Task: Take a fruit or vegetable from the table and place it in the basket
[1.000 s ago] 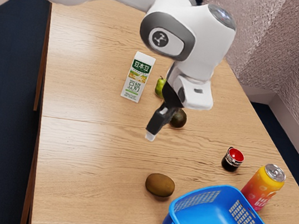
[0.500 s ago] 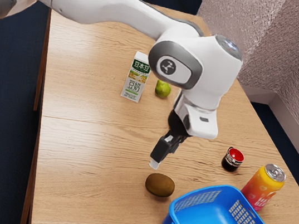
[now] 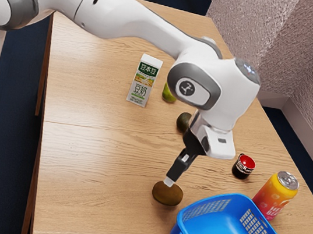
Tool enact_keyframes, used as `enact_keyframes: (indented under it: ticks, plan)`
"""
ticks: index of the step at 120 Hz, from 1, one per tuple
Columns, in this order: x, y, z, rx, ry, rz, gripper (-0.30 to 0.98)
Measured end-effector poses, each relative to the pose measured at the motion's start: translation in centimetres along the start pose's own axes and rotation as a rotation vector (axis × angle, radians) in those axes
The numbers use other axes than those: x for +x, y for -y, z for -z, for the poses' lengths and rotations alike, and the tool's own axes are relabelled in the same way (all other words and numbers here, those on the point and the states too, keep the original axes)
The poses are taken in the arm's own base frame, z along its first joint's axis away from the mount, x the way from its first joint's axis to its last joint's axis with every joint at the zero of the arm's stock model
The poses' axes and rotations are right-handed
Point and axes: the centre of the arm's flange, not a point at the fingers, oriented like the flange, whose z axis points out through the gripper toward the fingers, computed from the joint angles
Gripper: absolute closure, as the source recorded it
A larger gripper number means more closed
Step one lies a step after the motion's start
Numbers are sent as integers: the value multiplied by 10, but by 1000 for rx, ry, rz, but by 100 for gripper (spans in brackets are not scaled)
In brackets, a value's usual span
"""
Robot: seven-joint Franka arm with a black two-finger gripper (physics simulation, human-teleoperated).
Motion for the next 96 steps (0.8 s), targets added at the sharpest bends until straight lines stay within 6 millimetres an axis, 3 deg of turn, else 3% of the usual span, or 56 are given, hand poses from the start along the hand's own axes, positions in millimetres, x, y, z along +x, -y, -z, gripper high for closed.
enact_keyframes:
  ticks: [32,59,96]
  plan:
    - [-19,-5,3,18,-10,49,0]
    - [-21,-16,-4,-28,-9,120,0]
    - [-23,2,-9,5,1,190,0]
